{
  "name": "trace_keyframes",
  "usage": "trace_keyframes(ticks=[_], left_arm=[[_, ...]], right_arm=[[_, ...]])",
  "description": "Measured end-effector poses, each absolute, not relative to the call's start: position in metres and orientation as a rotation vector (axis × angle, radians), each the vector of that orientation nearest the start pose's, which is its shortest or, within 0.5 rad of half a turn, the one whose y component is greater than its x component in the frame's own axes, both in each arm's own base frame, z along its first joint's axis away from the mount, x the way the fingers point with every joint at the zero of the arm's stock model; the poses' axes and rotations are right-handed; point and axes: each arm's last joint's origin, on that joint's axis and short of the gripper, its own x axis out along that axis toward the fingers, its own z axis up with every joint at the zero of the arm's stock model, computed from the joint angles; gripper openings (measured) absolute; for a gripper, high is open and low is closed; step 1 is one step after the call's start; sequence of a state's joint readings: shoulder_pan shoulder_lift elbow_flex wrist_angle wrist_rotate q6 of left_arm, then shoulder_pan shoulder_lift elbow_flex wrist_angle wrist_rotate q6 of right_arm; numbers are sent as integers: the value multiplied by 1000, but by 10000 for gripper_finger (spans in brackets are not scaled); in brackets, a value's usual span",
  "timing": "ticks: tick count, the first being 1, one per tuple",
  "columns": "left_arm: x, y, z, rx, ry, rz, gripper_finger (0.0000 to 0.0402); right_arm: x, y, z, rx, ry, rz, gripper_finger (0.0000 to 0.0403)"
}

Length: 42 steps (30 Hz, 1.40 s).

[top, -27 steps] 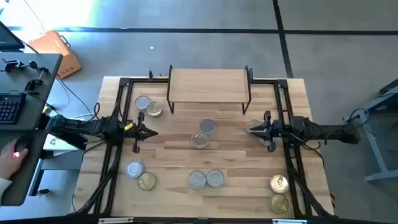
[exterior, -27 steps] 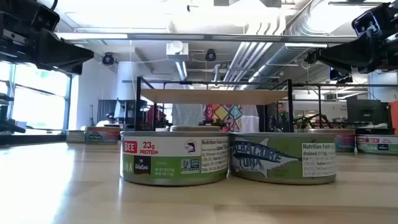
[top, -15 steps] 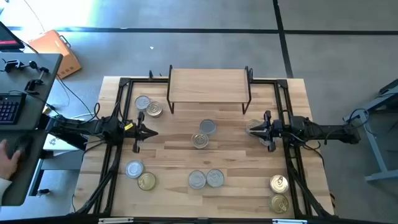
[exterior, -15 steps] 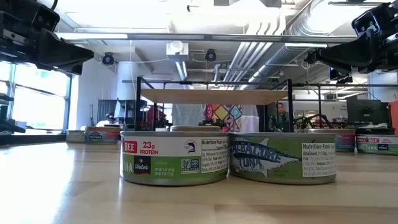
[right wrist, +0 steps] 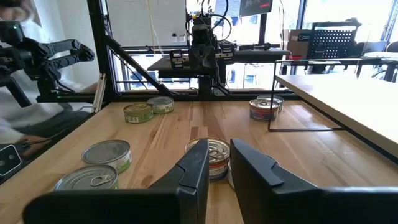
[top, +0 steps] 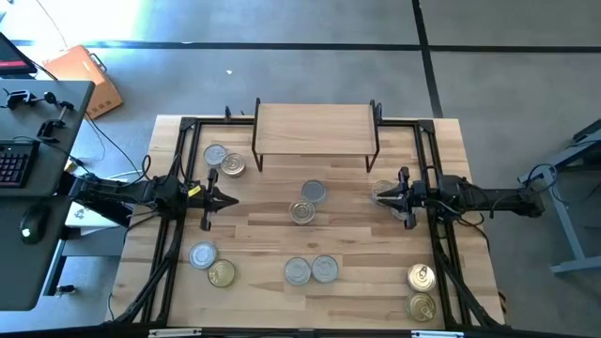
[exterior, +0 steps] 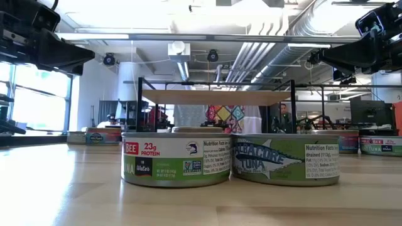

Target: Stack canned seafood by type on shelf

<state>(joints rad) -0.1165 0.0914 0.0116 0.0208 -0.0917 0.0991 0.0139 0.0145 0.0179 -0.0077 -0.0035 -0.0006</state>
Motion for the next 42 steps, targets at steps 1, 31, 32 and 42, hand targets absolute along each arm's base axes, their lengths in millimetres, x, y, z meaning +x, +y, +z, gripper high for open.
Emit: trace_keyframes(ticks=[1,31,32,42], left_arm=[[102,-9,162,106,58,-27,1],[102,-10,172,-69,-45,-59,1],[102,-12,176,-77,-83,-98,1],[132,-33,181,133,-98,-164,1]], right_arm=[[98,1,168,-1,4,17,57],[98,1,168,-1,4,17,57],[98,1,168,-1,4,17,57],[97,1,168,-1,4,18,57]])
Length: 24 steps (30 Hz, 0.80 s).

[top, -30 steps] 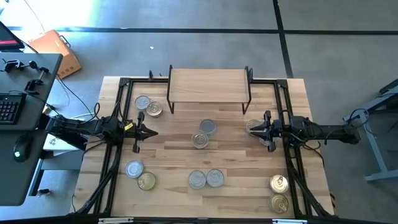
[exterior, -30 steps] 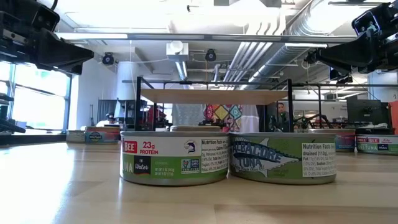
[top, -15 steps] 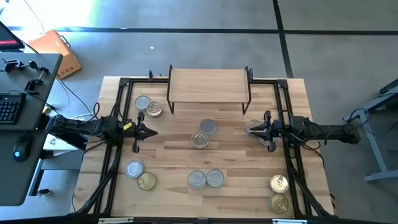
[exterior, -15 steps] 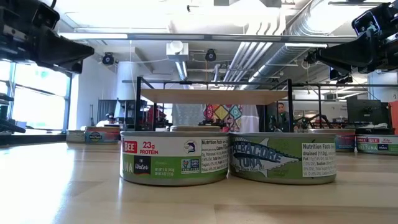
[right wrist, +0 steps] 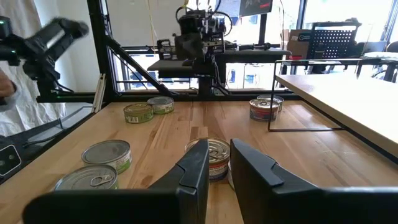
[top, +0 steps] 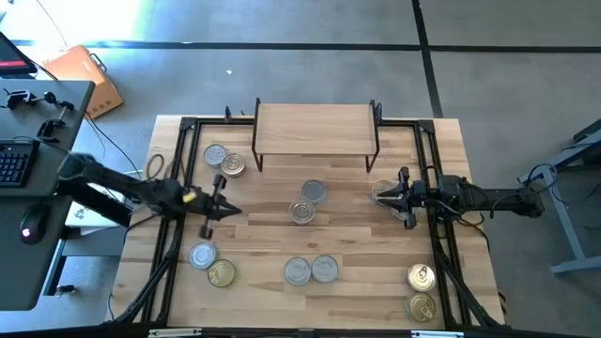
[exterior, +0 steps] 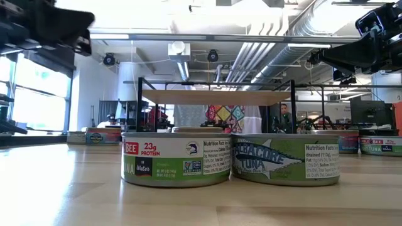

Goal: Stack canned seafood by type on shelf
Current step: Put the blue pink tuna can on the shelf

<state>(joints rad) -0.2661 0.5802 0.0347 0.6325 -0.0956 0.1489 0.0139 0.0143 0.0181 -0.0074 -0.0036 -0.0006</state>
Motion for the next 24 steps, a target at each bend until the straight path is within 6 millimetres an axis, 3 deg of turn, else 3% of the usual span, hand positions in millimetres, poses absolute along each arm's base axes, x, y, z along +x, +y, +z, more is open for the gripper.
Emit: trace_keyframes(ticks=[5,9,14,18,24], left_arm=[[174,-48,182,235,41,-110,6],[215,-60,178,305,155,-86,32],[262,-74,172,352,225,-99,95],[290,-82,166,489,292,-124,156],[322,-72,148,567,469,-113,209]], right_arm=[[98,1,168,-1,4,17,57],[98,1,168,-1,4,17,57],[98,1,168,-1,4,17,57],[98,1,168,-1,4,17,57],[98,1,168,-1,4,17,57]])
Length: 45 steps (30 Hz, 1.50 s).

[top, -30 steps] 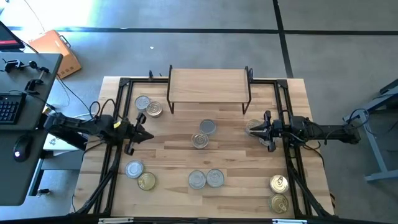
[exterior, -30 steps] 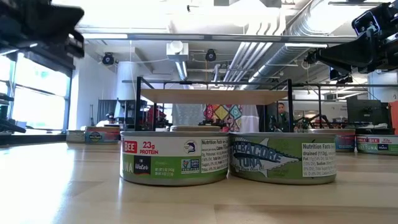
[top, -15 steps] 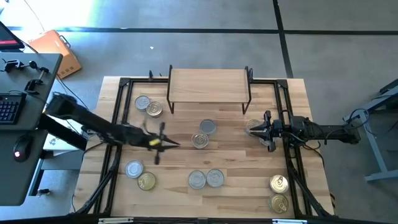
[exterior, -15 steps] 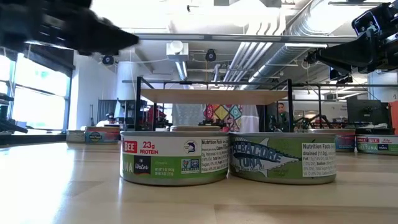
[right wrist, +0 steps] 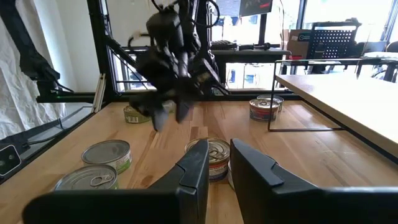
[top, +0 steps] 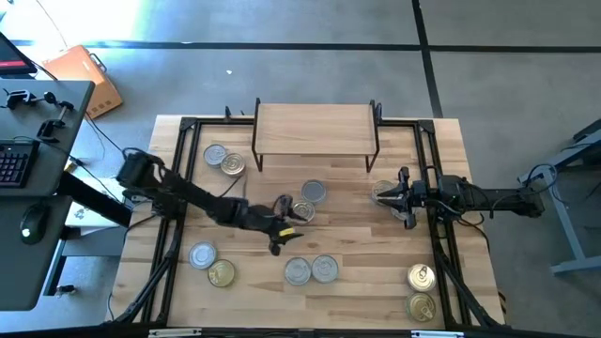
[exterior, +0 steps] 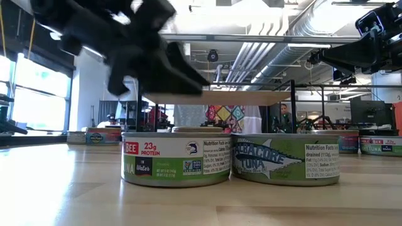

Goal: Stack canned seafood by type on shelf
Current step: Put the blue pink tuna can on the shelf

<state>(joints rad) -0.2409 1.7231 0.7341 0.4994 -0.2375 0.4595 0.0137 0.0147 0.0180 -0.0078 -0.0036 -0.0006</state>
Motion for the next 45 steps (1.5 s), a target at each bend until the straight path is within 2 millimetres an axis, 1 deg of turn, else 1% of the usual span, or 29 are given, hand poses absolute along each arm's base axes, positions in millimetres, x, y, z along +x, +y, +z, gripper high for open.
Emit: trace_keyframes(ticks=[4,8,11,19,23,26,27,30,34,39,42,45], left_arm=[[328,-64,132,597,551,-82,201],[326,-59,121,609,637,-73,174],[325,-57,114,613,682,-31,152],[330,-52,97,656,703,33,98],[330,-53,92,660,714,30,56],[330,-57,92,651,709,32,15],[330,-58,93,647,704,34,8],[328,-64,97,651,695,33,6],[323,-76,108,665,668,21,1],[316,-86,124,670,642,-4,0],[314,-91,138,666,596,11,0],[311,-94,146,671,575,26,0]], right_arm=[[98,1,168,-1,5,17,57],[98,1,168,-1,4,18,57],[98,1,168,-1,4,18,57],[98,1,168,-1,4,17,57],[97,1,168,-1,4,17,57],[98,1,168,-1,4,17,57],[97,1,168,-1,4,17,57],[98,1,168,-1,4,17,57],[98,1,168,-1,4,17,57],[98,1,168,-1,5,17,57],[98,1,168,-1,5,17,57],[98,1,168,-1,4,17,57]])
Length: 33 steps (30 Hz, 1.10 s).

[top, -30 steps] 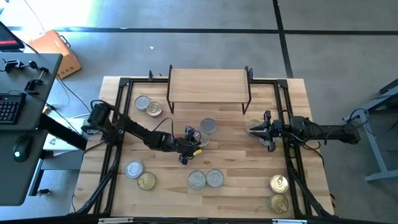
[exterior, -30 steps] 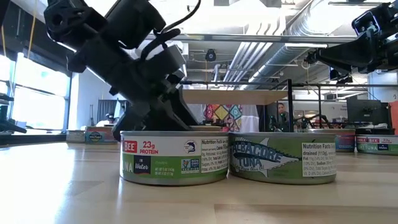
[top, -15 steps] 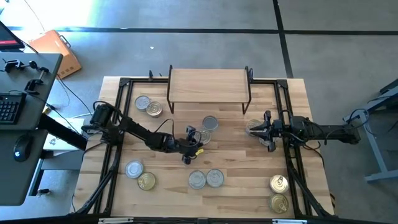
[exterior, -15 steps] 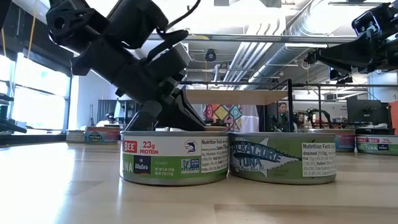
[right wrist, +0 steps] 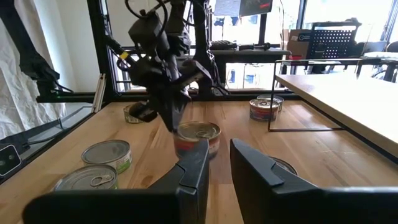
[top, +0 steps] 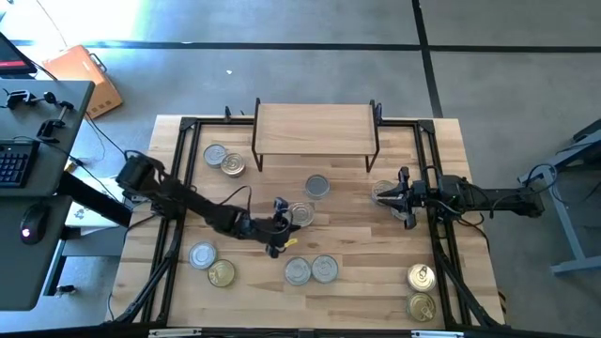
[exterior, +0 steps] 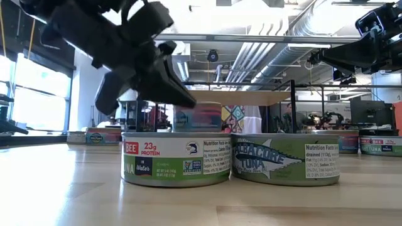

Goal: Stack canned seafood by type on shelf
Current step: Put the blue pink tuna can on the shelf

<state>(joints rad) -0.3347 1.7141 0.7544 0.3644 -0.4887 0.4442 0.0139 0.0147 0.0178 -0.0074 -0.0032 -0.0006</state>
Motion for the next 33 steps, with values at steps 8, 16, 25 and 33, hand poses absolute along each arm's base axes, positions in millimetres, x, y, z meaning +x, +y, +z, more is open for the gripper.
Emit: trace_keyframes(ticks=[8,16,25,33], left_arm=[[307,-94,168,669,510,76,0],[311,-79,224,722,507,155,0],[314,-1,280,815,580,302,0],[303,94,292,750,705,382,0]], right_arm=[[98,1,168,-1,5,17,57],[98,1,168,-1,4,17,57],[98,1,168,-1,4,17,57],[98,1,168,-1,4,17,57]])
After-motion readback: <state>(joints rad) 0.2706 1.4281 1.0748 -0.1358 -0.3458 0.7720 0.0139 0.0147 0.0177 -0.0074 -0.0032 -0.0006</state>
